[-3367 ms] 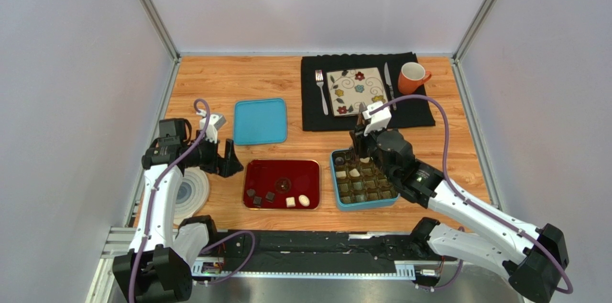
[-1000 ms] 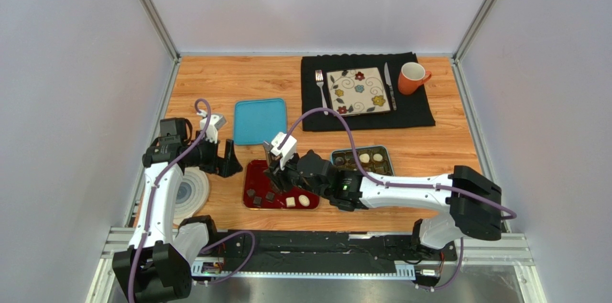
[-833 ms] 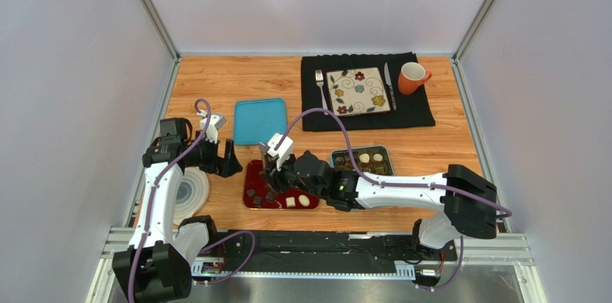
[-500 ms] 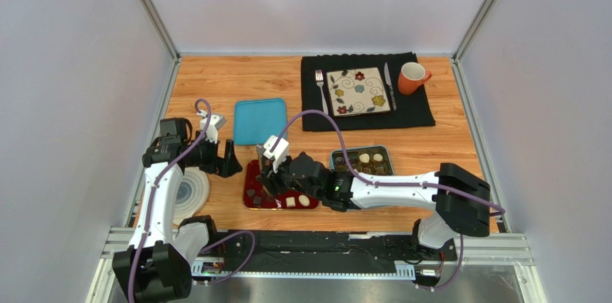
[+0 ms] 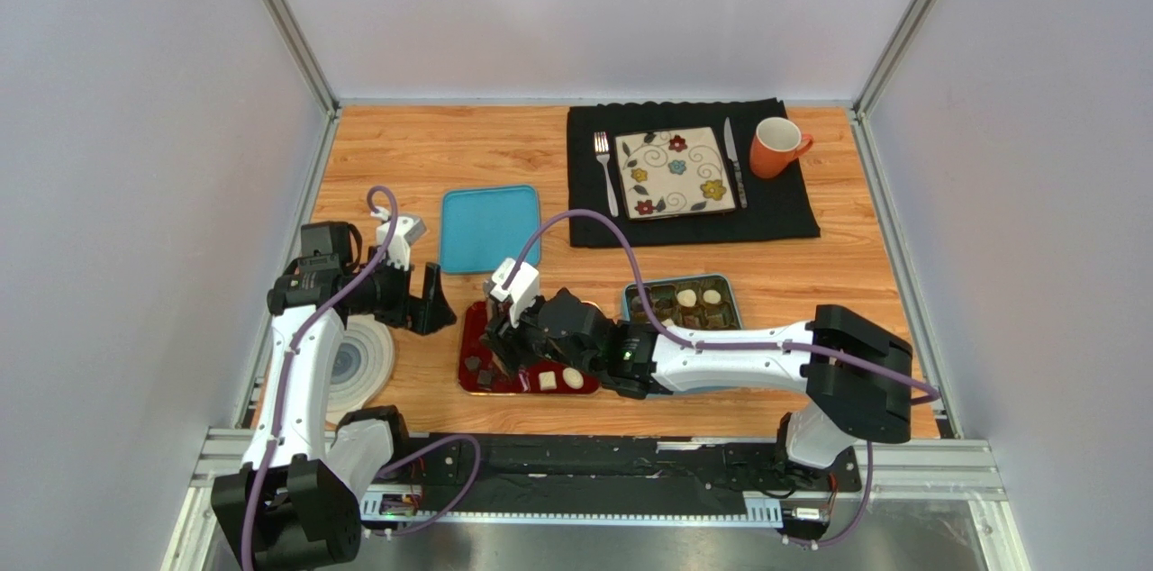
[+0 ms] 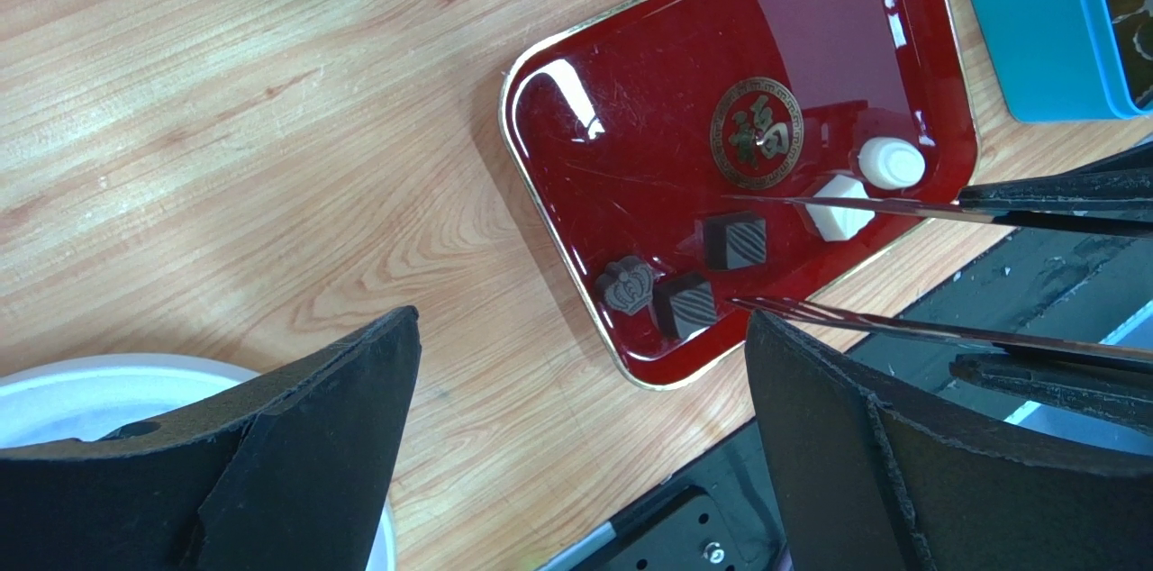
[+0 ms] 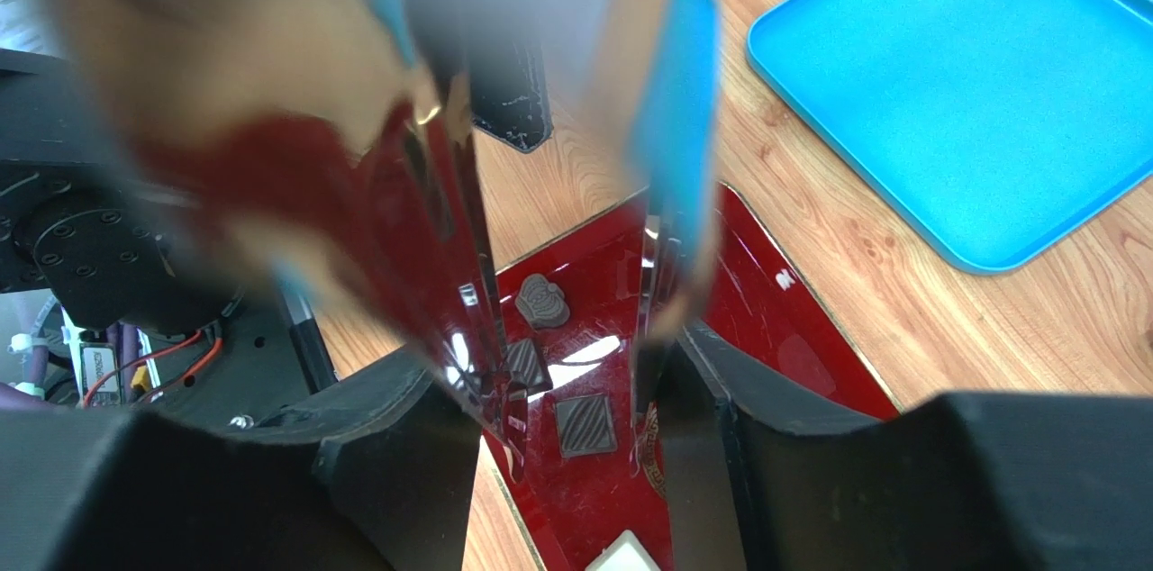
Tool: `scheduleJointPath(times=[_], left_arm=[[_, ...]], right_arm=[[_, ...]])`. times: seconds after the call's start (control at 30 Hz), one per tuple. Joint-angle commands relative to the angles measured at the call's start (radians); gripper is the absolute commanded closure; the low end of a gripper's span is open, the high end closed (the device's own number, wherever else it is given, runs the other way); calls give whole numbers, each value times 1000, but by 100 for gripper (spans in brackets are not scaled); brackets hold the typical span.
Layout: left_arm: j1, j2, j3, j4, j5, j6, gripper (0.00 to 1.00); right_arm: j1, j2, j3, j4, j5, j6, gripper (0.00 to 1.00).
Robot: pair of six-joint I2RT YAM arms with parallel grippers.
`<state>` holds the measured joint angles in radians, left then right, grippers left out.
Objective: Pack the chocolate
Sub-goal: Pick up the fake chocolate from the plate.
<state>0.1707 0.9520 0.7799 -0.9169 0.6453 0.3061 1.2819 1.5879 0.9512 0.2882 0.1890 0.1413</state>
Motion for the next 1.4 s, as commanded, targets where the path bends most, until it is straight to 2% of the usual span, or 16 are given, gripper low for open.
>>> scheduleJointPath(times=[0.0,0.27,0.43,0.57,0.8,0.93,1.03,1.2,1.37], left_arm=[[-2,-13,45,-8,-1,37,1],[0,-16,48,-13,-10,47,1],[-2,-19,50,-13,-13,50,1],[-2,-19,53,-13,-15,50,1],[-2,-19,55,-16,-19,54,1],[-2,-18,50,-14,-19,54,1],[-2,-12,45,-11,-15,53,1],[0,-12,38,-2,-3,44,1],[-2,-4,33,4,5,36,1]], right_arm=[[-1,4,46,60,21,3,51],[-16,23,34,62,20,12,51],[-21,20,20,60,17,20,55],[-23,6,15,60,23,18,70],[-42,-72,23,6,82,-31,82],[-105,-227,-3,-73,139,-42,85],[-206,-354,-34,-162,190,-28,89],[-305,-552,-98,-283,291,-29,90],[-384,-719,-156,-471,470,18,91]])
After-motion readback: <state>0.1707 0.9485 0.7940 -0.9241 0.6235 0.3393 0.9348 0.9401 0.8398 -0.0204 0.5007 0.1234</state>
